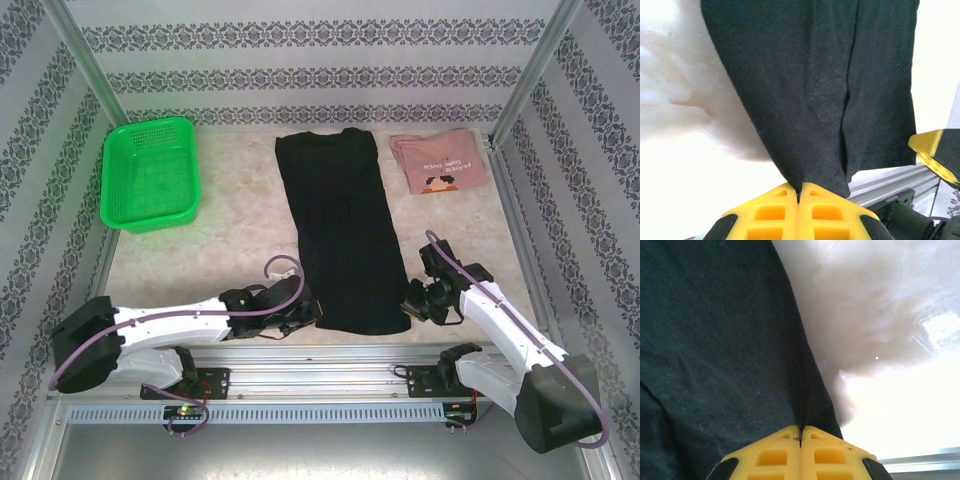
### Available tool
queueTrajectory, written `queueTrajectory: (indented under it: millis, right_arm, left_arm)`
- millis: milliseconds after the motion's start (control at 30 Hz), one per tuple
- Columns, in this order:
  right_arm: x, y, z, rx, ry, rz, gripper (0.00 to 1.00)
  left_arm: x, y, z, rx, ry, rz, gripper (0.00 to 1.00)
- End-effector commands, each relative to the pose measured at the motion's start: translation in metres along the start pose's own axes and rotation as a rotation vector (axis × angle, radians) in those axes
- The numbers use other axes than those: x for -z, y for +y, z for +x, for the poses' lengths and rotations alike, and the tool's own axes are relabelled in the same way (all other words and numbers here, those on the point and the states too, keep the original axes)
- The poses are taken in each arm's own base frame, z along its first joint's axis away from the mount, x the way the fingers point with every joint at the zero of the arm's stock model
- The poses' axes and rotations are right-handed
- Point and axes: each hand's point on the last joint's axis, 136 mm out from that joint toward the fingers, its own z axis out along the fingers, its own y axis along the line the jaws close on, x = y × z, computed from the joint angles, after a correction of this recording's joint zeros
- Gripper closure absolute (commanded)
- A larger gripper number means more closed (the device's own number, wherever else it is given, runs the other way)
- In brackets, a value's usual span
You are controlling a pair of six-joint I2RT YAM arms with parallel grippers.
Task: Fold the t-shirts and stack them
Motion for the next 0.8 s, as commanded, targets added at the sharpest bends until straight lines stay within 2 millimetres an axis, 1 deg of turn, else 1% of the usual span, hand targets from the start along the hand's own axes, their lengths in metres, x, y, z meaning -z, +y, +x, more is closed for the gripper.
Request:
queueTrajectory:
  millis: [0,133,367,433,533,600,767]
  right_arm:
    - [0.006,0.003,0.011,-0.001,0.031,-0.014,1.0]
    - [0.018,0.014,0.01,0.006,0.008,-0.057,1.0]
    - [0.053,0.052,-0.012,0.056,-0.069,-0.141,1.0]
    - [0.059,0.063,-0.02,0.066,-0.087,-0.159,1.0]
    - [0.065,0.08,-0.034,0.079,-0.103,-0.186,1.0]
    - [0.067,0.091,-0.043,0.09,-0.108,-0.194,1.0]
    - [0.067,0.112,-0.07,0.099,-0.132,-0.209,1.0]
  left_arm:
    - [0.01,0.015,-0.001,0.007,-0.031,-0.052,1.0]
    - [0.018,0.015,-0.006,0.012,-0.054,-0.042,1.0]
    - [0.037,0.006,-0.021,0.022,-0.106,-0.011,1.0]
    - [0.041,0.005,-0.029,0.037,-0.123,0.007,1.0]
    - [0.051,0.0,-0.046,0.047,-0.151,0.026,1.0]
    - [0.055,-0.009,-0.058,0.041,-0.154,0.041,1.0]
    - [0.054,-0.033,-0.087,0.029,-0.143,0.073,1.0]
